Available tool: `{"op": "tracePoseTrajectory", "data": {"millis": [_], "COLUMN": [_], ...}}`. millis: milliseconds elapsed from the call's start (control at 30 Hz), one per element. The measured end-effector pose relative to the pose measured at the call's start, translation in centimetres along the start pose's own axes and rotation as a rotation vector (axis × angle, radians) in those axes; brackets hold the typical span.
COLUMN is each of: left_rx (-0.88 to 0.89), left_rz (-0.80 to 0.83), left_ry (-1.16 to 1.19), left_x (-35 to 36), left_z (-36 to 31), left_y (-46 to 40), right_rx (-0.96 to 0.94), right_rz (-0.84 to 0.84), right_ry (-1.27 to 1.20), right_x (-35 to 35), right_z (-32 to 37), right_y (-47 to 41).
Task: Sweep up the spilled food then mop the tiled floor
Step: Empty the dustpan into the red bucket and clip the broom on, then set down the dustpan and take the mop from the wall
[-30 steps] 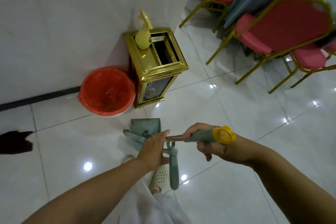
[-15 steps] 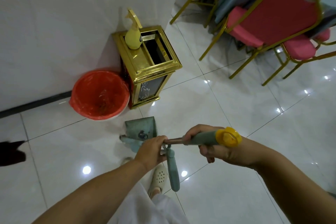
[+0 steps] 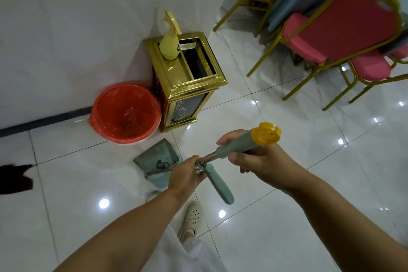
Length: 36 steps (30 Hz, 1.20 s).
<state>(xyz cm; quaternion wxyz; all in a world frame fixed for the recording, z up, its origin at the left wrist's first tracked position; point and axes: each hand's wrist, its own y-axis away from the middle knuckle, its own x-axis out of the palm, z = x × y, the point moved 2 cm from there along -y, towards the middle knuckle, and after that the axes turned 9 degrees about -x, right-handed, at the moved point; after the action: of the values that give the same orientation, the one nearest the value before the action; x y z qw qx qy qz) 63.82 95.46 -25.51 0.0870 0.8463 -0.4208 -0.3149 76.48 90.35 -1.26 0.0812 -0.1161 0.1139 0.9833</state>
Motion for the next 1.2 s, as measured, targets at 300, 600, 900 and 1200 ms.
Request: {"op": "tracePoseTrajectory", "data": {"millis": [300,600,900,1200], "left_rx": [-0.079,-0.142,-0.078,-0.309], "left_rz": [0.064,0.029,-0.213,-0.498], "left_ry": [0.146,-0.237,-0.263,-0.089], "left_x": [-2.3,-6.4,-8.1,-5.8], "left_z": [-1.5,-4.1,-8.1,-11.2], "left_y": [1.3,3.0,7.0,12.7], "right_rx": [-0.020,-0.014,-0.027,-0.086], "right_rz": [0.113,0.215,0.254,0.118], "right_ry": [0.086,0.152,0.112,0.091], "right_x": [0.7,0.7,0.8,0.7], "right_z": [1.1,1.9,0.7,-1.2], "right_y": [-0.5,-1.2,-0.7,1.5]}}
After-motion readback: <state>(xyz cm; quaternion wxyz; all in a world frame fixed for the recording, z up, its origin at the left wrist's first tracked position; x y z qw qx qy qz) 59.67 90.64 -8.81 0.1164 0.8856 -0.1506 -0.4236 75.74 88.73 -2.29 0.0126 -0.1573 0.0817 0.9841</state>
